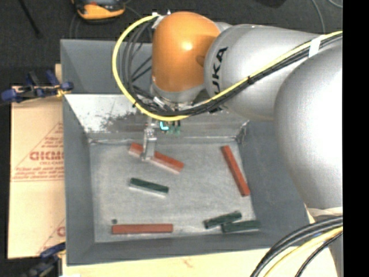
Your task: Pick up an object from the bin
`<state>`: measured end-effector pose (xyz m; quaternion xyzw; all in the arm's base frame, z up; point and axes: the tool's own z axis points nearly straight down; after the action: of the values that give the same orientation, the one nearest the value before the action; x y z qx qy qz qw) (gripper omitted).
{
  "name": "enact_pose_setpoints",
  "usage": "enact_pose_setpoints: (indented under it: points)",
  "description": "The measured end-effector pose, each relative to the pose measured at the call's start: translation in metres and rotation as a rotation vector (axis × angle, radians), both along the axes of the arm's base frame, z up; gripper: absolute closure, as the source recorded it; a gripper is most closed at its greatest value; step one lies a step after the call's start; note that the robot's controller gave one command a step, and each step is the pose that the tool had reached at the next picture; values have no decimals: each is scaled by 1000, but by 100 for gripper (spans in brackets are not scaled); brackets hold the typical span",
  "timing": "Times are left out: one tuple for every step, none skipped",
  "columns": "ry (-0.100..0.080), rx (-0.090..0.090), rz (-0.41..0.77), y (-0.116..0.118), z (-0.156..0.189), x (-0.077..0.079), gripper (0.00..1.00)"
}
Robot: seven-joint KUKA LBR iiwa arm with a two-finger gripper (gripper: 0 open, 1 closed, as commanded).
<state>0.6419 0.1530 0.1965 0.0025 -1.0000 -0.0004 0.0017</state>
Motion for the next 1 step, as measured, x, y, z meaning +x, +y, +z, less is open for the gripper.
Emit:
enact_pose_setpoints:
  points:
    - [-8,1,-2,-1,5,2,0]
